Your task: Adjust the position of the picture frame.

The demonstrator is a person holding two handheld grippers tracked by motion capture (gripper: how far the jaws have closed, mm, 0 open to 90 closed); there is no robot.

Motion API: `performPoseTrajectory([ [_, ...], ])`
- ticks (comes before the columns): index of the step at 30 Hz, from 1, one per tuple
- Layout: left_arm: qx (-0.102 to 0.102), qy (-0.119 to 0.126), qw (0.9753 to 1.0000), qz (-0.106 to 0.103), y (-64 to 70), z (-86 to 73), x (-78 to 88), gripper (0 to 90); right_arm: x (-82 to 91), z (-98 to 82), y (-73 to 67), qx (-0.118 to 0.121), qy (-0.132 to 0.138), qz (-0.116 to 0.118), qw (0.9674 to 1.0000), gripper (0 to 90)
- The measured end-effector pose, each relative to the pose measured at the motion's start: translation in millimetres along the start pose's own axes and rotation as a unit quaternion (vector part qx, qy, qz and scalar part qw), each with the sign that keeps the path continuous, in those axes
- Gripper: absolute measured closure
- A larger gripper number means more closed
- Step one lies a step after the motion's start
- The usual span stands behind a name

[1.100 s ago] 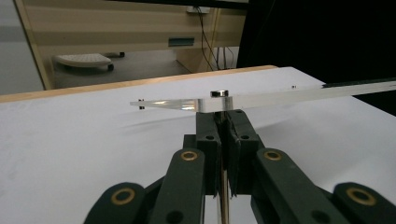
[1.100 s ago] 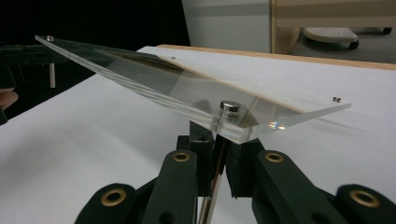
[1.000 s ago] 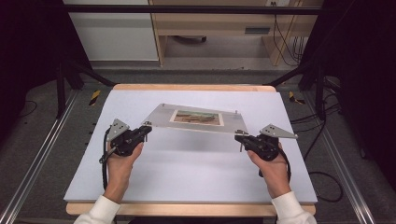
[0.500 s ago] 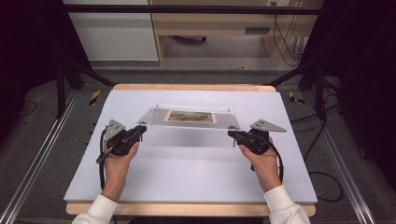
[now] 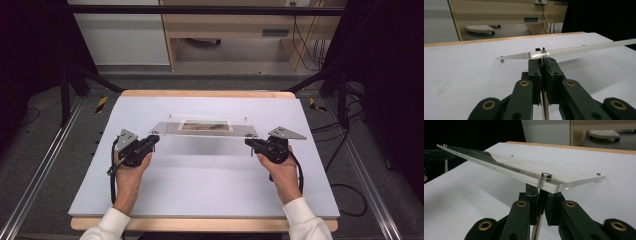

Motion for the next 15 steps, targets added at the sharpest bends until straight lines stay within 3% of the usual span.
performPoseTrajectory([
  [15, -0.005, -0.035, 0.9992, -0.018, 8.0, -17.0, 5.0, 83.5, 2.8, -15.9, 6.7, -0.007, -0.025, -0.001, 0.9997, 83.8],
])
Point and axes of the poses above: each handheld gripper's, and its own axes: x roughly backward along the jaws, z roughly out of its top, y roughly to its right, the point moved 1 cm from there along -x, roughly forward along the jaws, and after that the axes turned 12 degrees about x, right-handed, at the moved point
